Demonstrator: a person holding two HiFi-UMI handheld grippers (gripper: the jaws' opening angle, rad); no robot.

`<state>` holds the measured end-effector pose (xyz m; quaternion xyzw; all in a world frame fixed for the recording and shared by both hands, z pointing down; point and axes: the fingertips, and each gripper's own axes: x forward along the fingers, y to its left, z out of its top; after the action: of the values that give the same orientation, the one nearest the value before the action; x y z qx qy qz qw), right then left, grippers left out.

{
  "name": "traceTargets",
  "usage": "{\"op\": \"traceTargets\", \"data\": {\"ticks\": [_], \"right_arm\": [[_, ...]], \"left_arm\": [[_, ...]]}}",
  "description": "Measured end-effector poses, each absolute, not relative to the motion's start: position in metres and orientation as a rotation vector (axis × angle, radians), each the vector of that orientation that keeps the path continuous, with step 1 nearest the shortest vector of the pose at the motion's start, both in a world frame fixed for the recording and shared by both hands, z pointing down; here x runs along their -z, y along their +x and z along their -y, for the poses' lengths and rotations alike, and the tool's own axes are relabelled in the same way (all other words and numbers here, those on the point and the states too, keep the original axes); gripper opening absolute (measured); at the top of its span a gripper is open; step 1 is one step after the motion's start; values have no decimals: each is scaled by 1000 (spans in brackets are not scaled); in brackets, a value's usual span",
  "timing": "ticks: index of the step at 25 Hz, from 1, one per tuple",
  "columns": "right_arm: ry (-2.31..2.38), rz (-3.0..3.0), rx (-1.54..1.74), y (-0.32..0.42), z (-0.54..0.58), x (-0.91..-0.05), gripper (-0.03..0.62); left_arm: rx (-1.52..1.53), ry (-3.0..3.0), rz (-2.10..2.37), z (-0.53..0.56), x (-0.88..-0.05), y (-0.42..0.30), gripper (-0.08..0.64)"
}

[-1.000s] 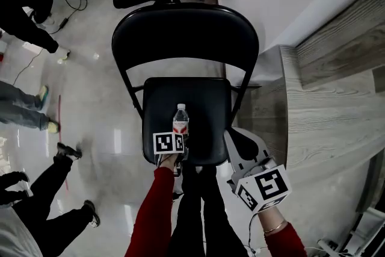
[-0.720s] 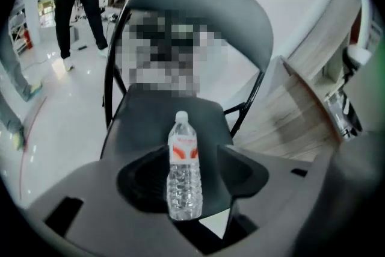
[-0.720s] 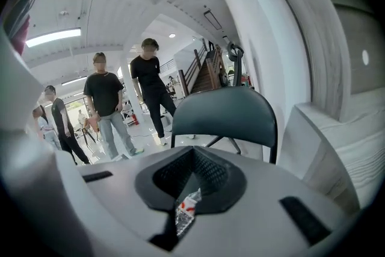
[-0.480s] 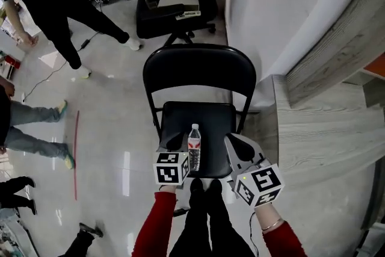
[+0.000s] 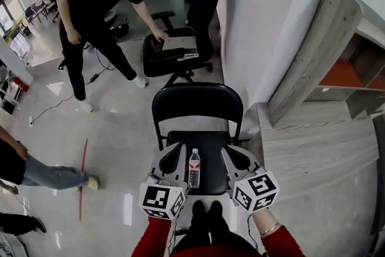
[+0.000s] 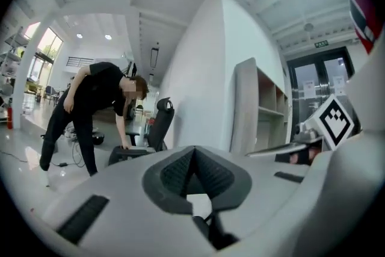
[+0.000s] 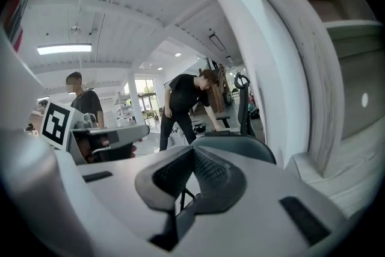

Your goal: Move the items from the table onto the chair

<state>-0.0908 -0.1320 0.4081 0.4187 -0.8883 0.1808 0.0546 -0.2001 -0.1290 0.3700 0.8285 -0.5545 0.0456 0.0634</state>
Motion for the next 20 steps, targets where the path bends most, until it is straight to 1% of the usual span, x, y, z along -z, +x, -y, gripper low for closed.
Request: {"op": "traceTargets", "data": {"ticks": [4, 9, 14, 20], "right_arm": [[1266, 2711, -505, -86, 112, -392, 12], [1319, 2729, -504, -74, 97, -376, 12], [1388, 2728, -471, -60, 96, -367, 11], [1440, 2730, -370, -56, 94, -357, 11]], "left_arm": [[-89, 2552, 1626, 98, -345, -187, 8], [-44, 2501, 1584, 67, -344, -188, 8], [-35, 2538, 1597, 67, -334, -195, 8], [-54, 2638, 1546, 67, -323, -183, 8]]}}
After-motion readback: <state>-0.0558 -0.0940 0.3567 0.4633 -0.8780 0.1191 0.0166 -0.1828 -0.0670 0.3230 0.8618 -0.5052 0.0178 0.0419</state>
